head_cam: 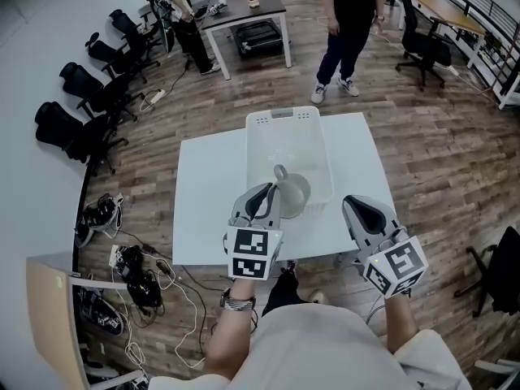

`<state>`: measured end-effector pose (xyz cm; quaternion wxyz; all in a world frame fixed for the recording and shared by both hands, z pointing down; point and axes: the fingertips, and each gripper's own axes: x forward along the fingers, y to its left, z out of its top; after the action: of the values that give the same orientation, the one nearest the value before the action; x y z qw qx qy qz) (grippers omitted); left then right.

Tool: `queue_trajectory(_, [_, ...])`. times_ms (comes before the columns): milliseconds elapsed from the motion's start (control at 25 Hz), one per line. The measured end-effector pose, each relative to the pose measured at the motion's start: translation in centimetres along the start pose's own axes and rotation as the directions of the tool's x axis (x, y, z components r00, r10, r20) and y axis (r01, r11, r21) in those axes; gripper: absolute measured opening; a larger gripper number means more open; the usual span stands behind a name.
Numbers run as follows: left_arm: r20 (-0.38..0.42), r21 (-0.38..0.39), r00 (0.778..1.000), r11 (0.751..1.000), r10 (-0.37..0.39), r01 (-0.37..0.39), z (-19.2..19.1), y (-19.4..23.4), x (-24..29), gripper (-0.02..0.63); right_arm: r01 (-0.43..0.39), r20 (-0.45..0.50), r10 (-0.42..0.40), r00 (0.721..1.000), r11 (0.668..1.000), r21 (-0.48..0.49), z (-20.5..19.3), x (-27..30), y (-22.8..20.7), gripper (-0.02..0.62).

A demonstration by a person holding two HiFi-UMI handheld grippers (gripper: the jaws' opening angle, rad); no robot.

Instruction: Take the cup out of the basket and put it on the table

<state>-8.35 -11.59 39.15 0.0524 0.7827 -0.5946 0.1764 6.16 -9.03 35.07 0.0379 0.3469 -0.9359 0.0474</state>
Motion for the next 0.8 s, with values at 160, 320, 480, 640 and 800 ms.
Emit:
queue_trajectory(160, [0.024, -0.007, 1.0, 1.0, 0.006, -0.005, 0.3, -0.8, -1.8, 0.031, -0.016, -0.002, 0.016, 1.0, 1.0, -0.018, 0.6, -0.8, 0.7, 0.018])
queue_trajectory(320, [0.045, -0.017, 0.999, 1.0, 0.021, -0.02, 0.2, -1.4, -3.6, 0.031, -0.032, -0.007, 0.032, 0.999, 0.999, -0.032, 0.5, -1.7, 1.6, 0.018])
queue_trajectory(480, [0.065, -0.019, 0.997, 0.999, 0.036, -0.035, 1.0, -1.3, -5.2, 0.031, -0.046, -0.017, 0.045, 0.999, 0.998, -0.037, 1.0, -1.9, 2.2, 0.018])
queue_trajectory(640, [0.086, -0.019, 0.995, 0.999, 0.046, -0.044, 1.4, -0.8, -6.5, 0.031, -0.045, -0.015, 0.045, 0.999, 0.998, -0.045, 1.4, -1.6, 2.8, 0.018])
queue_trajectory(800, [0.099, -0.015, 0.994, 0.999, 0.045, -0.044, 1.5, 0.0, -6.9, 0.031, -0.033, -0.017, 0.032, 0.999, 0.998, -0.059, 1.6, -0.9, 3.1, 0.017])
